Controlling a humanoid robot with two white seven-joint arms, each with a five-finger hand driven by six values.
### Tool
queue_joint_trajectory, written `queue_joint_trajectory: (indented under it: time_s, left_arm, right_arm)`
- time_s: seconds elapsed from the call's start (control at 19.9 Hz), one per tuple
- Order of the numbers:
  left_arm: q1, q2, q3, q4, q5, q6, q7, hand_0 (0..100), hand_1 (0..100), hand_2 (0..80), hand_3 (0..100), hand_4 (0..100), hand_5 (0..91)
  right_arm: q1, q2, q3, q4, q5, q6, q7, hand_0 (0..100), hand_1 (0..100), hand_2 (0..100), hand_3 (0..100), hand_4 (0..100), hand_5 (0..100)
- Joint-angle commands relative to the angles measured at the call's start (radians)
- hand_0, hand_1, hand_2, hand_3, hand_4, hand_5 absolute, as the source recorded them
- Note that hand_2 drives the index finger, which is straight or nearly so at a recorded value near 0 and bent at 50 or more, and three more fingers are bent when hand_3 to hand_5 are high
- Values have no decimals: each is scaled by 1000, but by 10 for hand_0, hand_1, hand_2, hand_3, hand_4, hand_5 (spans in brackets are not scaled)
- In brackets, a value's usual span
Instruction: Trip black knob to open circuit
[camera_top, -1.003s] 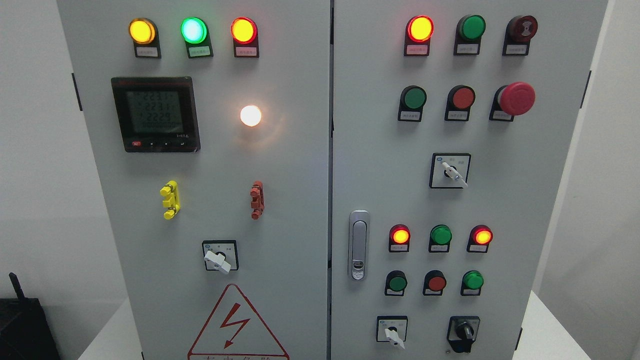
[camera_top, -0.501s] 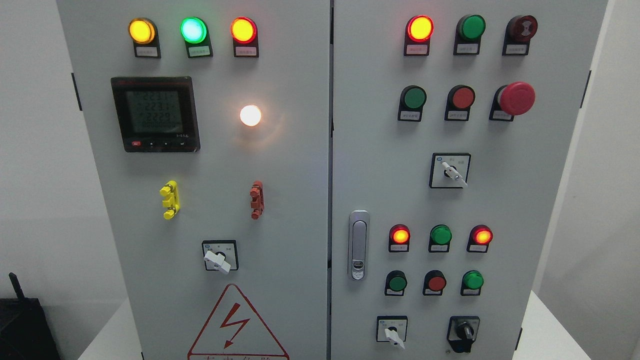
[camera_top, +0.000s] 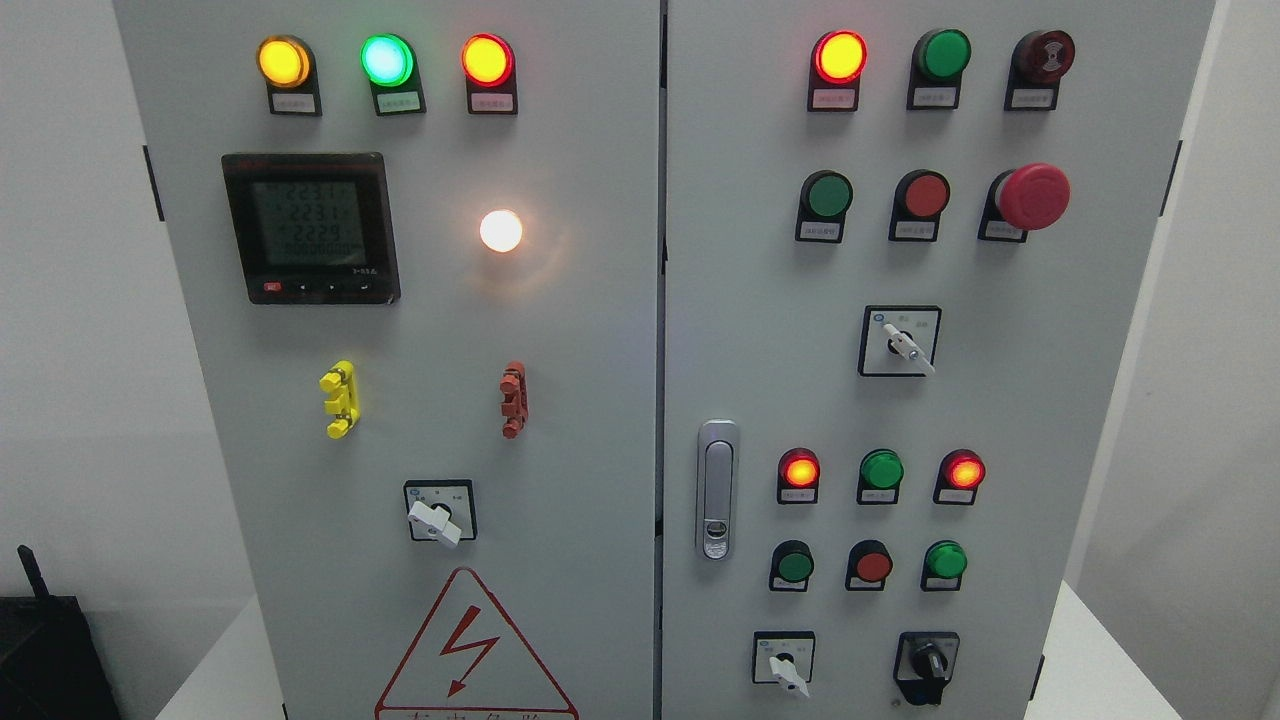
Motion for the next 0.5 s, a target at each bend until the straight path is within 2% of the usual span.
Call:
queue_joint_trajectory:
  time_s: [0.0, 0.15, 0.3, 0.45]
  left_arm:
    - [0, 0, 0, -25, 0, -1, 0, 120, 389, 0, 0, 0, 0]
    - [0, 0, 0, -25, 0, -1, 0, 120, 389, 0, 0, 0, 0]
    - [0, 0, 0, -25, 0, -1, 0, 120, 389, 0, 0, 0, 0]
    - [0, 0, 0, -25, 0, -1, 0, 120, 389, 0, 0, 0, 0]
  right_arm:
    - [-14, -12, -36, -266, -1, 9, 3, 0, 2, 0, 238, 188, 26]
    - [-28, -12, -48, -300, -1, 20, 5, 0, 0, 0, 299, 262, 76]
    - [-48, -12, -48, -337, -1, 49, 6, 0, 0, 0, 477, 412, 198]
    - [-85, -12, -51, -337, -1, 72, 6, 0, 0, 0, 629, 512, 311]
